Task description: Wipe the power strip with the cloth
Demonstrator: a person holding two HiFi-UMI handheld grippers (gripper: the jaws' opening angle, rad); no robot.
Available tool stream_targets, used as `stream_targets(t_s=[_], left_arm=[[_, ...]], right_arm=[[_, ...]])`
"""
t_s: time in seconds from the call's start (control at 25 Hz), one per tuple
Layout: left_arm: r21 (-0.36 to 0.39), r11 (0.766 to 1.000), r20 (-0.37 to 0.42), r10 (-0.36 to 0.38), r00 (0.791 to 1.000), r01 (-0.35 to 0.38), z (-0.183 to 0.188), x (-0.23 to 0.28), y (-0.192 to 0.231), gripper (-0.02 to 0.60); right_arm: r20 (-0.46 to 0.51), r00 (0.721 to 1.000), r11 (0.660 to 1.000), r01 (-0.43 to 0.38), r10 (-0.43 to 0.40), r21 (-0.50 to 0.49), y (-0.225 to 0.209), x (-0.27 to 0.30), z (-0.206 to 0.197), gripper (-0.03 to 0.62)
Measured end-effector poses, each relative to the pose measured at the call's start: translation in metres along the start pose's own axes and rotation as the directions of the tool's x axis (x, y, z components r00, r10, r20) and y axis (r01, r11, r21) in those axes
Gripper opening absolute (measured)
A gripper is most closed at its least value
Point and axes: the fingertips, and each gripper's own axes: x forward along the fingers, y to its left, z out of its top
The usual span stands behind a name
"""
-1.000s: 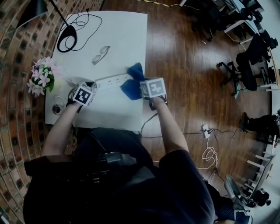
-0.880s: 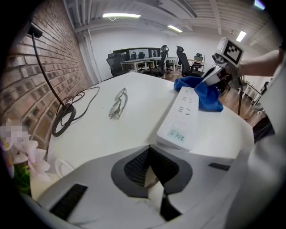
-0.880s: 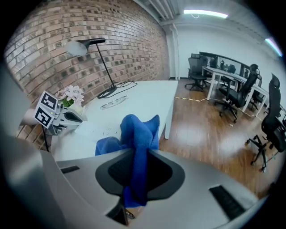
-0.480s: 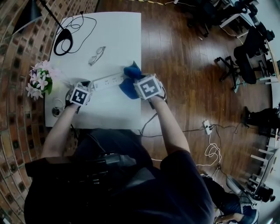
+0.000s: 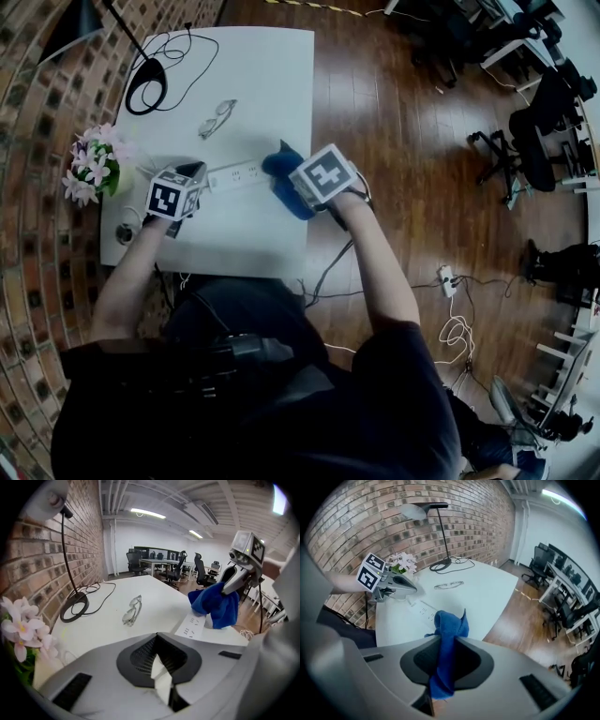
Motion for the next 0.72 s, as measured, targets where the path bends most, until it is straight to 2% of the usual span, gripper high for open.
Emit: stream_targets(t_s=[0.08,0.28,0.4,0.72], left_arm=[[-0.029,1.000,0.013,-0.009,1.000,0.010,0.002,-0.002,-0.001,0.003],[-0.019,0.999,0.042,-0.047,0.998,0.048,0.015,-0.007,-0.011,0.002],[-0.060,0.993,0.067,-0.095,0.993,0.099,0.025,-0.010,-0.020,0.000],[-0.038,0.991,0.065,-0.128,0.990,0.130,0.027,-0.009,-0.016,0.000]], right_arm=[[0.036,0.999,0.999,0.002,-0.001,-0.038,0.004,-0.006,0.015,0.063],[0.091,0.995,0.997,-0.026,0.032,-0.066,0.024,-0.012,0.032,0.063],[0.090,0.995,0.994,-0.025,0.034,-0.106,0.030,-0.012,0.033,0.063],[0.058,0.998,0.988,-0.020,0.029,-0.155,0.035,-0.005,0.042,0.063]])
